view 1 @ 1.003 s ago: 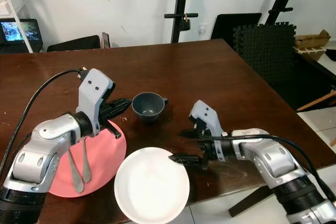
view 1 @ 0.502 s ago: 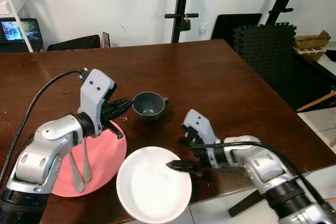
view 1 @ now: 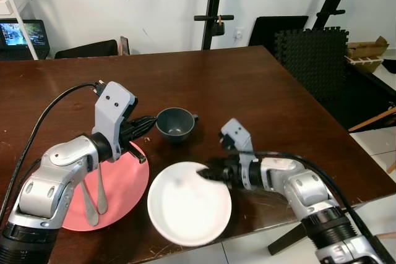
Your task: Setting the table
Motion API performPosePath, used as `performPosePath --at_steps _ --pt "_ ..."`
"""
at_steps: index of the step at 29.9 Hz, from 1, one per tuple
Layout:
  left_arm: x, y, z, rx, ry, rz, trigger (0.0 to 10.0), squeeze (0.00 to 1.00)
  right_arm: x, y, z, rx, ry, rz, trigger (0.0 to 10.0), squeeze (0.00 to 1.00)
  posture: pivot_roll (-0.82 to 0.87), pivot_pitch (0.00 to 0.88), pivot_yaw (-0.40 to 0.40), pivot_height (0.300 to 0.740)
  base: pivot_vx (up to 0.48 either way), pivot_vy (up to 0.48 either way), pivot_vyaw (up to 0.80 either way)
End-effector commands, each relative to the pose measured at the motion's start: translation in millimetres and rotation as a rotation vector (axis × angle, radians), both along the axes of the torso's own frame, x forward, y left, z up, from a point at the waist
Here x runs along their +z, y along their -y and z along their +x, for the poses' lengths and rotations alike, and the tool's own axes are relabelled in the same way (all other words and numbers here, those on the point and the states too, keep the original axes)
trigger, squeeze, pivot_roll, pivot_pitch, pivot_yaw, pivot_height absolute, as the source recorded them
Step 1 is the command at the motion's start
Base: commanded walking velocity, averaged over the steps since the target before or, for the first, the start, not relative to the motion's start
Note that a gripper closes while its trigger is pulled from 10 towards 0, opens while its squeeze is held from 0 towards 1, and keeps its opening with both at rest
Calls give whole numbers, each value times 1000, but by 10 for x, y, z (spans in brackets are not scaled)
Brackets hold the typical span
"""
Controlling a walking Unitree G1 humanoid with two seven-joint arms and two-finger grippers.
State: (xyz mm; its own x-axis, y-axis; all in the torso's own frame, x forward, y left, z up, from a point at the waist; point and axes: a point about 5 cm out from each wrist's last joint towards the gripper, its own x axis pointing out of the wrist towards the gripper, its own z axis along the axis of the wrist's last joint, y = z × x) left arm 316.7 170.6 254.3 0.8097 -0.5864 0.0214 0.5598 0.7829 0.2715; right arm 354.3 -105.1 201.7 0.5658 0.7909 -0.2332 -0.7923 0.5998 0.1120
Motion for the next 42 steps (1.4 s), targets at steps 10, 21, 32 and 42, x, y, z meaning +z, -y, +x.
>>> performPosePath --at_steps 10,21,32,42 --pt "-132 114 -53 -22 -44 1 10000 0 225 81 -42 -44 56 61 0 0 -6 163 17 740 0 0 0" --pt "106 -338 -419 -334 -183 207 10000 0 56 236 -201 46 46 -128 10000 0 18 162 21 740 0 0 0" --pt "-106 -204 -545 -381 -225 219 10000 0 -38 139 -176 33 40 -127 10000 1000 15 153 15 740 0 0 0" --pt "-136 -200 -584 -385 -236 207 10000 0 54 153 -183 69 48 -98 10000 1000 19 150 13 740 0 0 0"
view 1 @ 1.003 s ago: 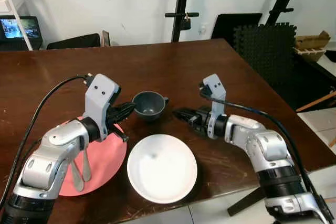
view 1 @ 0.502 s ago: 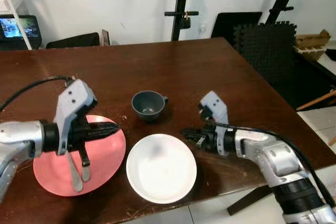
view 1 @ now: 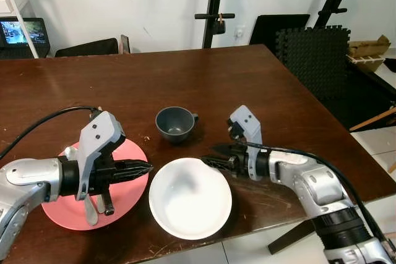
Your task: Setting the table
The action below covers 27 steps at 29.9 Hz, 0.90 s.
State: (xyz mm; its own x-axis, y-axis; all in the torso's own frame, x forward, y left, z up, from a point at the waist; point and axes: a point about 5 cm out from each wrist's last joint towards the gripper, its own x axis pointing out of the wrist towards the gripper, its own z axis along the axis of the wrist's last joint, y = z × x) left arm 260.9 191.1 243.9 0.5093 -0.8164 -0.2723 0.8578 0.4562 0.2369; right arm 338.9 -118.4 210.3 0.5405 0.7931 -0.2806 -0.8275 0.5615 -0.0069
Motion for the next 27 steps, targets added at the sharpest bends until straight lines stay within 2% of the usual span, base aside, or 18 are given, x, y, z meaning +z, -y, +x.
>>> performPosePath --at_steps 1,7,8,9,14,20,27 --pt "-35 6 -23 -3 -11 8 10000 0 -29 26 -33 17 -23 10 10000 1000 19 150 13 740 0 0 0" --pt "-51 23 -19 -1 -11 4 10000 0 -39 73 -92 54 -22 -28 10000 1000 11 151 13 740 0 0 0" --pt "-54 28 -17 -2 -10 3 10000 0 -49 89 -106 65 -22 -44 10000 165 8 151 13 740 0 0 0" --pt "-55 31 -15 -1 -9 1 10000 0 -57 102 -126 83 -22 -57 10000 0 9 151 13 740 0 0 0" --pt "-61 40 -7 4 -3 -5 10000 0 -105 79 -174 143 -16 -107 10000 0 8 151 11 740 0 0 0" --pt "-61 56 -6 10 2 -18 10000 0 -273 33 -127 105 -33 -173 10000 0 13 155 5 740 0 0 0" --pt "-73 66 -17 19 2 -28 10000 0 -380 -57 -135 107 -55 -191 10000 0 11 162 -1 740 0 0 0"
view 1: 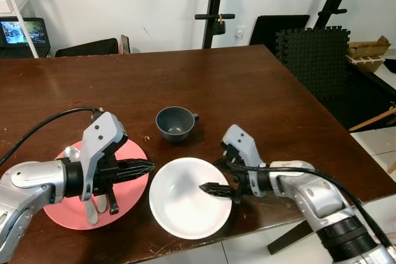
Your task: Setting the table
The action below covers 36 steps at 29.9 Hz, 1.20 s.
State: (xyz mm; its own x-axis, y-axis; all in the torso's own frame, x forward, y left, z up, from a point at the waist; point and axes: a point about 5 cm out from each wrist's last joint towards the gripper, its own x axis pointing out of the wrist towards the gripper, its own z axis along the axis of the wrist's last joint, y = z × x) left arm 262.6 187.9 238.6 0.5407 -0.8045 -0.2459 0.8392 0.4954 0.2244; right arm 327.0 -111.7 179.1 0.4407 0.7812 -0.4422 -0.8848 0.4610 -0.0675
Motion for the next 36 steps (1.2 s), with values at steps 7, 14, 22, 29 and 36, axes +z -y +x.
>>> performPosePath --at_steps 7,14,22,29,36 --pt "-33 46 -30 -12 1 -2 10000 0 -136 -17 5 -44 -46 0 0 0 8 169 -6 740 0 0 0" --pt "-34 52 -13 -3 3 -10 10000 0 40 -12 44 -42 -16 84 0 0 5 172 -6 740 0 0 0" --pt "-25 66 -9 -1 7 -13 10000 0 -11 -28 16 -30 -37 78 0 0 6 173 -6 740 0 0 0" --pt "-12 80 -6 3 13 -17 10000 0 -233 -27 -109 21 -100 2 0 0 4 175 -8 740 0 0 0" --pt "-5 83 2 9 17 -19 10000 0 -186 -42 -84 11 -87 28 0 0 6 174 -8 740 0 0 0"
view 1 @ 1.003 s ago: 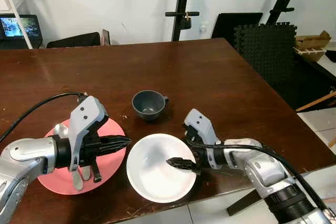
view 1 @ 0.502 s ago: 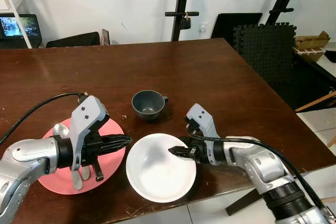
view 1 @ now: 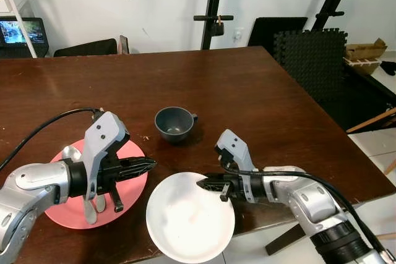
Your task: Setting the table
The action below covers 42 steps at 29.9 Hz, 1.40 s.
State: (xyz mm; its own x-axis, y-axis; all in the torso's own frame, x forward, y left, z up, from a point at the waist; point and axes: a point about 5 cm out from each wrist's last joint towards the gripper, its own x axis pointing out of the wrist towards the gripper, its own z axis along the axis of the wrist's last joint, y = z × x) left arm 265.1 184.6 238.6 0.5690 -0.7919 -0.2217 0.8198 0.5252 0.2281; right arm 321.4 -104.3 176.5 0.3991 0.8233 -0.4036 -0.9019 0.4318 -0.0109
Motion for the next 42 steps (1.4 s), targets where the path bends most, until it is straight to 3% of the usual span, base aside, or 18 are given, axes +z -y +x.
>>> performPosePath --at_steps 1,6,8,9,10,11,12,15,18,19,21,26,28,30,36,37,42 --pt "-4 54 -20 -21 3 0 10000 0 -146 33 -17 -26 -51 -31 0 0 6 173 -7 740 0 0 0" --pt "-2 65 -15 -19 5 -4 10000 0 -103 36 17 -67 -52 16 0 0 6 172 -7 740 0 0 0" --pt "-5 83 0 -13 10 -8 10000 0 75 3 134 -153 -41 168 0 0 7 167 -6 740 0 0 0" --pt "-7 88 10 -7 13 -12 10000 0 157 -5 176 -179 -28 226 706 0 5 164 -4 740 0 0 0" --pt "-7 93 22 1 18 -15 10000 0 236 -3 219 -212 -10 275 8235 0 6 163 -3 740 0 0 0" --pt "-7 93 22 1 18 -15 10000 0 236 -3 219 -212 -10 275 8235 0 6 163 -3 740 0 0 0" --pt "1 100 72 42 41 -28 10000 0 392 11 284 -263 13 383 10000 0 10 158 1 740 0 0 0" --pt "7 103 93 60 51 -35 10000 0 440 17 298 -275 20 416 10000 0 10 158 1 740 0 0 0" --pt "157 42 367 335 128 -196 10000 0 630 156 448 -447 74 531 10000 0 12 151 5 740 0 0 0" --pt "157 42 367 335 128 -196 10000 0 630 156 448 -447 74 531 10000 0 12 151 5 740 0 0 0" --pt "251 -19 498 470 137 -304 10000 0 646 190 468 -483 72 527 10000 0 8 153 10 740 0 0 0" --pt "307 -30 541 478 139 -328 10000 0 506 150 428 -476 2 451 10000 0 7 153 12 740 0 0 0" --pt "336 -33 569 486 142 -333 10000 0 317 60 378 -475 -110 400 10000 0 6 154 19 740 0 0 0" --pt "344 -34 578 489 144 -335 10000 0 240 19 353 -474 -153 379 10000 0 6 154 19 740 0 0 0" --pt "389 -13 619 514 149 -364 10000 0 24 -153 290 -476 -202 304 10000 0 7 159 19 740 0 0 0" --pt "394 -12 624 517 149 -368 10000 0 10 -162 291 -477 -198 295 10000 1000 7 161 19 740 0 0 0" --pt "394 -11 638 524 146 -372 10000 0 65 -141 307 -477 -181 307 10000 1000 6 163 19 740 0 0 0"
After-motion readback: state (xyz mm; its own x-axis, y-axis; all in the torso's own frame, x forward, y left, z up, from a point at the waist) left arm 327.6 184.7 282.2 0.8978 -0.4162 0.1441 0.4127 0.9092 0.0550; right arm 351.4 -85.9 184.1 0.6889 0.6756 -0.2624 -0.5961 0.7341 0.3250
